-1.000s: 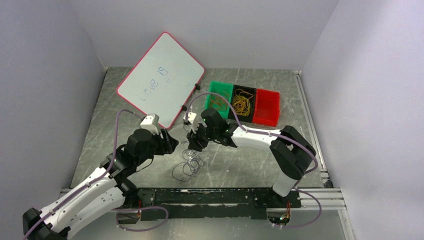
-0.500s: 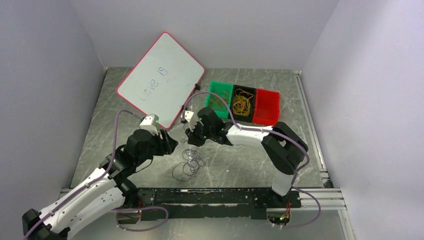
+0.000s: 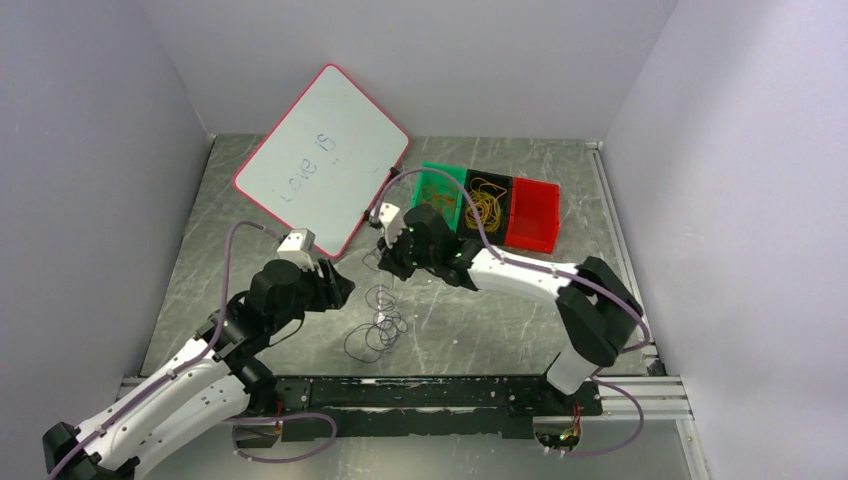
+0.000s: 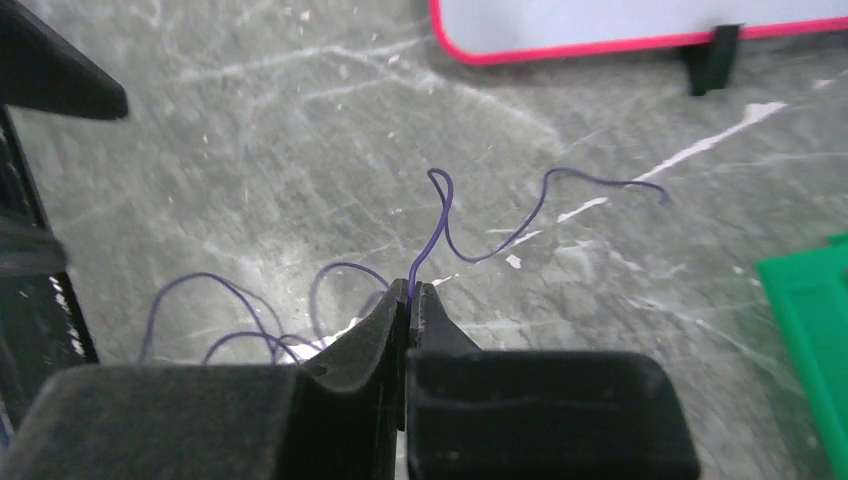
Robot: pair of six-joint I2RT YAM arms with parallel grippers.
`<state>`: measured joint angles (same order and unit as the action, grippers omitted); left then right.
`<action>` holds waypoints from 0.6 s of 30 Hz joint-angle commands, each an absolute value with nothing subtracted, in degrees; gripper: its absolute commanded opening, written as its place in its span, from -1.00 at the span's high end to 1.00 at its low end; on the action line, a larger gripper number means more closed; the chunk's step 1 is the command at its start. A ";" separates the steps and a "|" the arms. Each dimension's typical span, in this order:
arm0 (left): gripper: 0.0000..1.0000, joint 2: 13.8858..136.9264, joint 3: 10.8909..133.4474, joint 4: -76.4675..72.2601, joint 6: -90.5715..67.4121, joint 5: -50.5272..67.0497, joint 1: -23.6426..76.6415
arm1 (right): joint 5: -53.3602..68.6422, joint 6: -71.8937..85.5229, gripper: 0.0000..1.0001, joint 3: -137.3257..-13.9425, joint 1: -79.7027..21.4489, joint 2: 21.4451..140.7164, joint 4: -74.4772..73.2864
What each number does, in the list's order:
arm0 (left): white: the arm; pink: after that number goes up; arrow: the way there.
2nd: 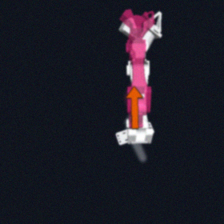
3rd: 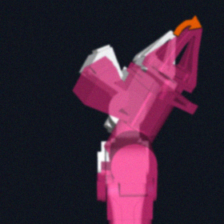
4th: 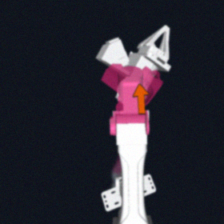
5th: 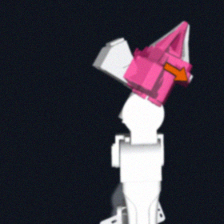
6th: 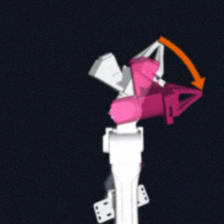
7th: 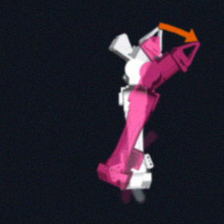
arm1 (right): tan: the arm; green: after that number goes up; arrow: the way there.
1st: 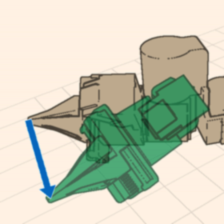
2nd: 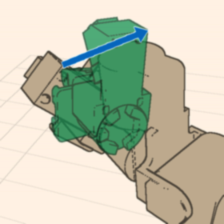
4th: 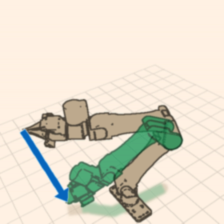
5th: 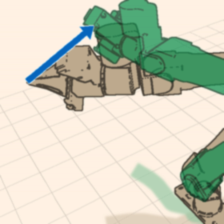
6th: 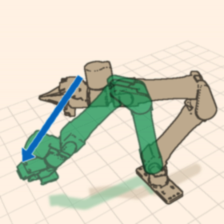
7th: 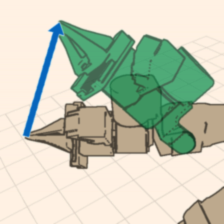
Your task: Untangle the cables
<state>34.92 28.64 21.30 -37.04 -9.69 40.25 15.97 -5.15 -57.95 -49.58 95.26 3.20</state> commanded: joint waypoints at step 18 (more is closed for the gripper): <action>-0.22 47.97 29.05 -5.38 -25.94 7.54 39.83 | -4.84 21.66 1.00 -57.12 -49.84 71.15 0.21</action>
